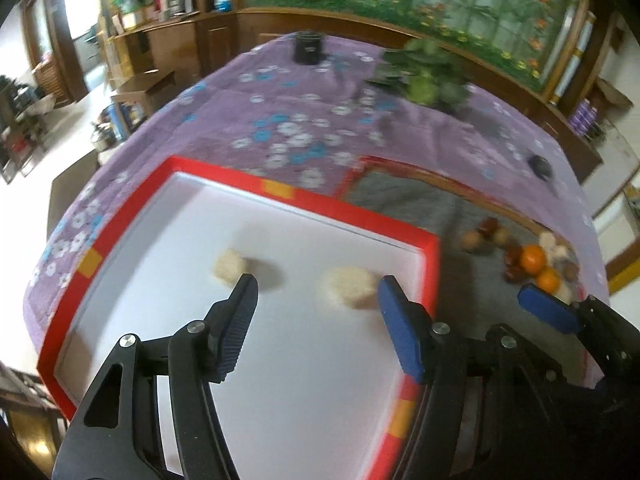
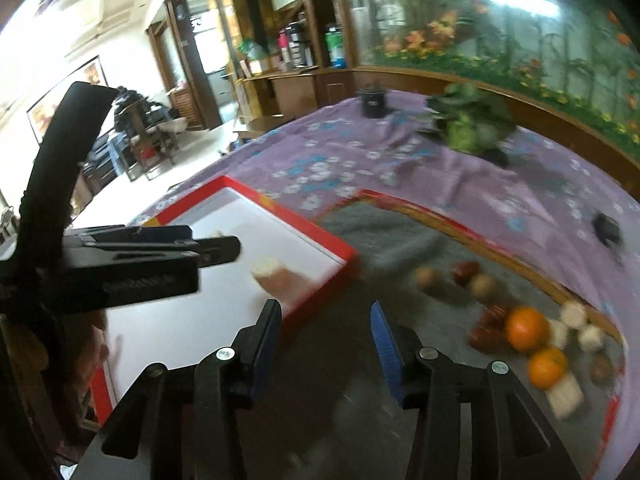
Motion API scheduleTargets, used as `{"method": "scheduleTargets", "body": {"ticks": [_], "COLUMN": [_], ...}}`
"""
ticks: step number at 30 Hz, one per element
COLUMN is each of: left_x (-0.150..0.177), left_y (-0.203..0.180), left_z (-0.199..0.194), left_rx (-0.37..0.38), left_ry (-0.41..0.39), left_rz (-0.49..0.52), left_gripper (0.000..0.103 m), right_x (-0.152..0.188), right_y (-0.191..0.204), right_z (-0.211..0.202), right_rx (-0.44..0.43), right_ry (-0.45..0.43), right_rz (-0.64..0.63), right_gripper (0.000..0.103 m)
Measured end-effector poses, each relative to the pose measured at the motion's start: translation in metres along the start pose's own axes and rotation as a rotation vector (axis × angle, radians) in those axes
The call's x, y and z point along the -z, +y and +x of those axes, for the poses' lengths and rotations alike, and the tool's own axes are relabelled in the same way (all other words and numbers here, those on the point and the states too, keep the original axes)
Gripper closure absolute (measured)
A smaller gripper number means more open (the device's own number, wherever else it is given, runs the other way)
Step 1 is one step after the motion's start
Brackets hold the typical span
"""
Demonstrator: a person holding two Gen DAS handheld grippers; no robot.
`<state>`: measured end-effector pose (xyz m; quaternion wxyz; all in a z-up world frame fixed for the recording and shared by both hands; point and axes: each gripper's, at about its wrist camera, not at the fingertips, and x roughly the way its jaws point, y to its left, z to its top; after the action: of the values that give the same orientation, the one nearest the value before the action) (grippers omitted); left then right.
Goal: Organize fruits
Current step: 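Move both grippers back over the fruits on the mat, then grasp a brown round fruit with the left gripper while the right grasps a red date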
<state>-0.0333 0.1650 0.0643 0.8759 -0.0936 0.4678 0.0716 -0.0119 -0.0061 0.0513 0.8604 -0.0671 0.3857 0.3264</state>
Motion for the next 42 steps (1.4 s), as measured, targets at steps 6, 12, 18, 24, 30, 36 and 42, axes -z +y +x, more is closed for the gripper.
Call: {"method": "scheduleTargets", "body": {"ticks": [6, 12, 18, 24, 30, 36, 42], "left_x": [0.002, -0.006, -0.018, -0.024, -0.026, -0.027, -0.029], "left_y": [-0.052, -0.095, -0.127, -0.137, -0.142, -0.14, -0.136], "left_z": [0.004, 0.021, 0.05, 0.074, 0.09, 0.099, 0.096], "left_rx": [0.078, 0.106, 0.082, 0.071, 0.062, 0.073, 0.099], "left_ry": [0.037, 0.074, 0.109, 0.134, 0.138, 0.12, 0.118], "left_rz": [0.084, 0.124, 0.203, 0.255, 0.285, 0.282, 0.262], "left_gripper": [0.04, 0.04, 0.04, 0.04, 0.04, 0.055, 0.083], "right_x": [0.038, 0.063, 0.07, 0.071, 0.066, 0.056, 0.045], "right_y": [-0.049, -0.082, -0.097, -0.107, -0.107, -0.102, -0.091], "right_z": [-0.031, -0.052, -0.059, -0.054, -0.04, -0.024, -0.004], "right_rx": [0.088, 0.117, 0.105, 0.091, 0.063, 0.028, 0.037], "right_ry": [0.008, -0.004, -0.019, -0.021, 0.002, 0.022, 0.051], "right_rz": [0.092, 0.164, 0.189, 0.192, 0.175, 0.148, 0.121], "right_gripper": [0.057, 0.057, 0.057, 0.057, 0.057, 0.057, 0.057]}}
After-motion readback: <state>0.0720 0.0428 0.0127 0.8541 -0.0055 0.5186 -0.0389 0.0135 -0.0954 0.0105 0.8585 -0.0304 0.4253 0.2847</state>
